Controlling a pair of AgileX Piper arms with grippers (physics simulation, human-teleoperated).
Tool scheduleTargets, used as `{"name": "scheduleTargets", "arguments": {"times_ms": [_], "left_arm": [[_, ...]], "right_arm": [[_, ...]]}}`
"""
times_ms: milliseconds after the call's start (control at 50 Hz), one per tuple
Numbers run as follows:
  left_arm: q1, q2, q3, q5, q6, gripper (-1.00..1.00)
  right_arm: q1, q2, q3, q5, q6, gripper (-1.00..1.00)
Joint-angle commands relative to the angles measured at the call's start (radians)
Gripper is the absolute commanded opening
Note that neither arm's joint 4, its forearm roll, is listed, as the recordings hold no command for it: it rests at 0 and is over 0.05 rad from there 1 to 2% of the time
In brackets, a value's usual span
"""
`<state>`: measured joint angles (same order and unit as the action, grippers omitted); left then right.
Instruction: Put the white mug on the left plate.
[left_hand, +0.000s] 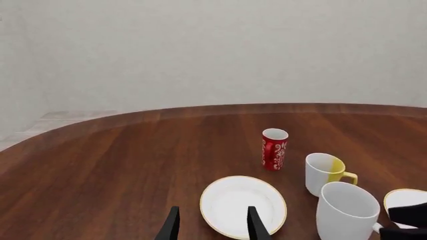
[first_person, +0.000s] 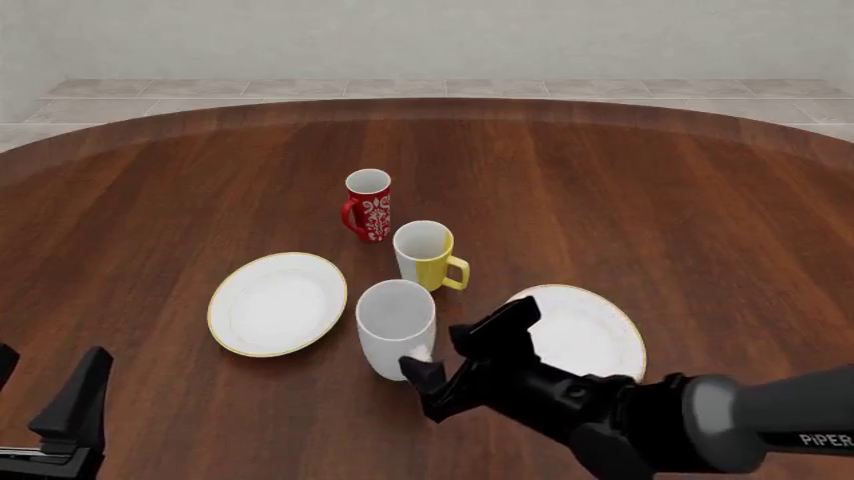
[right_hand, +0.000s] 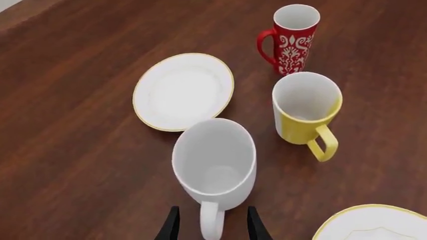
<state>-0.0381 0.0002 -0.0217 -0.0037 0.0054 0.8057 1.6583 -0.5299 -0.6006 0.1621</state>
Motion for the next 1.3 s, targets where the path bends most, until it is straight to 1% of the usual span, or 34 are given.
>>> {"name": "scheduleTargets", "arguments": {"times_ms": [20, 380, 800, 900, 960, 1060, 1080, 1180, 1220, 1300], "left_arm": [[0.0, 0.0, 0.0, 0.0, 0.0, 1.0], [0.0, 0.001, -0.004, 0.001, -0.001, 1.0], [-0.006, 0.0, 0.001, -0.002, -0.003, 1.0], [-0.007, 0.0, 0.002, -0.004, -0.004, 1.0], [-0.006, 0.0, 0.003, -0.005, -0.004, 1.0], [-0.006, 0.0, 0.003, -0.005, -0.004, 1.0], [-0.006, 0.0, 0.003, -0.006, -0.003, 1.0], [-0.005, 0.0, 0.002, -0.006, -0.004, 1.0], [-0.005, 0.0, 0.002, -0.006, -0.003, 1.0], [-0.004, 0.0, 0.002, -0.006, -0.003, 1.0]], "right_arm": [[-0.004, 0.048, -0.004, -0.025, 0.003, 1.0], [0.008, 0.092, -0.012, -0.039, 0.02, 1.0], [0.024, 0.116, -0.019, -0.041, 0.023, 1.0], [0.027, 0.11, -0.011, -0.048, 0.033, 1.0], [0.014, 0.106, -0.008, -0.045, 0.019, 1.0], [0.01, 0.085, 0.001, -0.042, 0.018, 1.0], [0.008, 0.084, 0.002, -0.041, 0.014, -1.0], [0.003, 0.064, 0.009, -0.042, -0.001, -1.0], [0.003, 0.055, 0.012, -0.043, -0.022, -1.0], [0.013, 0.041, 0.015, -0.044, -0.024, -1.0]]}}
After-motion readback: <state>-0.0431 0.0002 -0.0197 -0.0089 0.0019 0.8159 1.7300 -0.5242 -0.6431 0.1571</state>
